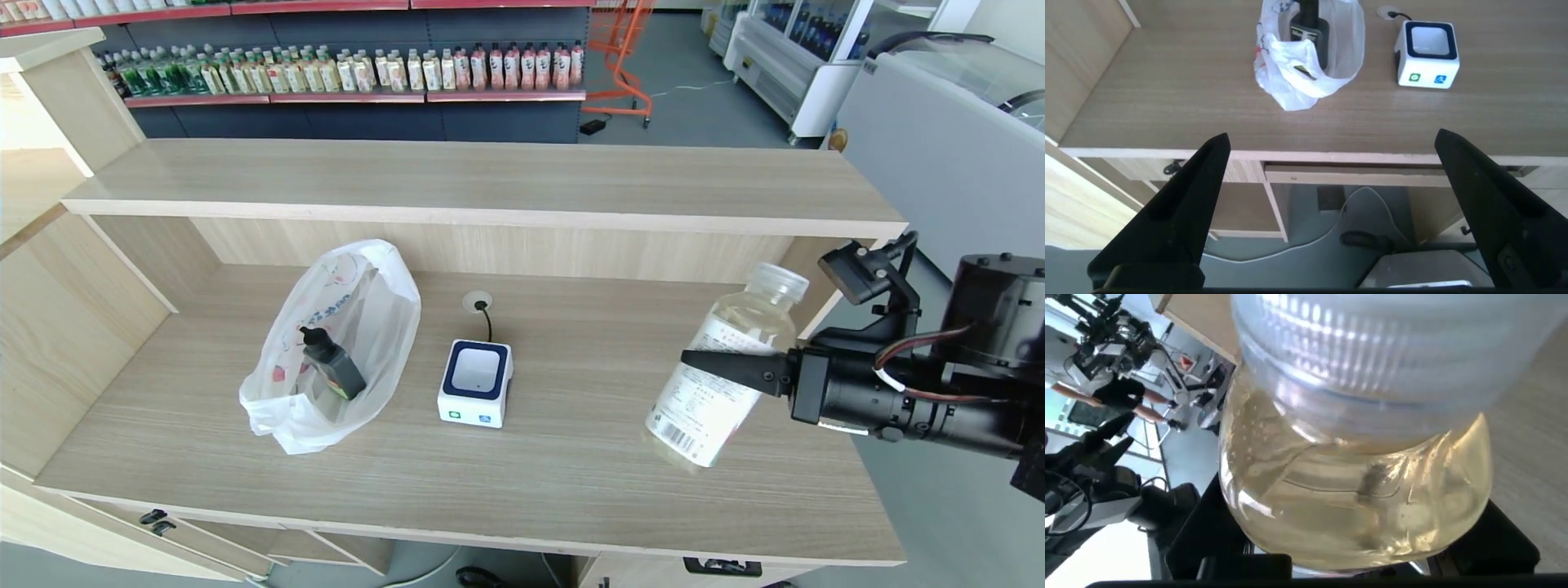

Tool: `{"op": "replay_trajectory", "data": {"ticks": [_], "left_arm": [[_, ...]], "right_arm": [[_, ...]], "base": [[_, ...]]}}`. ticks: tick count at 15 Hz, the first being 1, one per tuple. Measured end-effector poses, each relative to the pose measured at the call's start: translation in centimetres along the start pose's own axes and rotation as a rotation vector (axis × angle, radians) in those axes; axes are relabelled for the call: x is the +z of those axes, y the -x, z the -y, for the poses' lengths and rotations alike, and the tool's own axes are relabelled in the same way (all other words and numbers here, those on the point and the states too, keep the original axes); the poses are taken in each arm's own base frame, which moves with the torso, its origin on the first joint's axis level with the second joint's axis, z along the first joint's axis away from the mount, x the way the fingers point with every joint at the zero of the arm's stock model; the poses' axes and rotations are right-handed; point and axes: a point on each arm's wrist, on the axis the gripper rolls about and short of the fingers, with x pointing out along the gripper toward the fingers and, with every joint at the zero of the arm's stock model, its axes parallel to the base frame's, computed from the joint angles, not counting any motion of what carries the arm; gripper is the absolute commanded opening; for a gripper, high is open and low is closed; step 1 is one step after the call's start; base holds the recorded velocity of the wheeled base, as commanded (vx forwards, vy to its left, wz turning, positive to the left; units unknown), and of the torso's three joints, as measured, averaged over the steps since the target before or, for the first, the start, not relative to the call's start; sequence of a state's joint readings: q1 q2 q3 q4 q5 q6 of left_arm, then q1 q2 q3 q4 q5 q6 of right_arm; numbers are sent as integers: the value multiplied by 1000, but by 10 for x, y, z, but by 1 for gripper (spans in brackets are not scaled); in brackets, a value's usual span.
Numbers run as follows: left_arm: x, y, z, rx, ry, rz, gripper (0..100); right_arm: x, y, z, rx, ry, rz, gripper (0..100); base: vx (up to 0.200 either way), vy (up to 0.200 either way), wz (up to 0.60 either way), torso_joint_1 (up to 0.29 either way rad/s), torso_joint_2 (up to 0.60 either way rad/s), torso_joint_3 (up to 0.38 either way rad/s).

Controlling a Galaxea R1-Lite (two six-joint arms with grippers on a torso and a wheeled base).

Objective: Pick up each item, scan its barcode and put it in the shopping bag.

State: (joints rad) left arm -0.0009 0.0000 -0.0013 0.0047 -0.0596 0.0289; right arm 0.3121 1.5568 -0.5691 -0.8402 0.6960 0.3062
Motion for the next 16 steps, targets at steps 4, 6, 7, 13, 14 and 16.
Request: {"op": "replay_trajectory", "data": {"ticks": [4, 6, 7, 13, 14, 16], "left_arm": [[0, 0, 0, -1, 0, 0, 100], [0, 0, 0, -1, 0, 0, 100], [0, 0, 0, -1, 0, 0, 100], [0, 0, 0, -1, 0, 0, 100], [0, 0, 0, -1, 0, 0, 100], [0, 0, 0, -1, 0, 1, 100]], "right_arm": [[-3, -3, -39, 151, 51, -10, 0], [-3, -1, -46, 173, 56, -10, 0], [-3, 0, -49, 178, 54, -11, 0], [6, 5, -56, 196, 44, 16, 0], [7, 5, -56, 198, 45, 17, 0], [7, 4, -57, 209, 46, 14, 0]], "base": [[0, 0, 0, 0, 0, 0], [0, 0, 0, 0, 0, 0], [0, 0, 0, 0, 0, 0], [0, 0, 0, 0, 0, 0], [0, 0, 0, 0, 0, 0], [0, 0, 0, 0, 0, 0]]}}
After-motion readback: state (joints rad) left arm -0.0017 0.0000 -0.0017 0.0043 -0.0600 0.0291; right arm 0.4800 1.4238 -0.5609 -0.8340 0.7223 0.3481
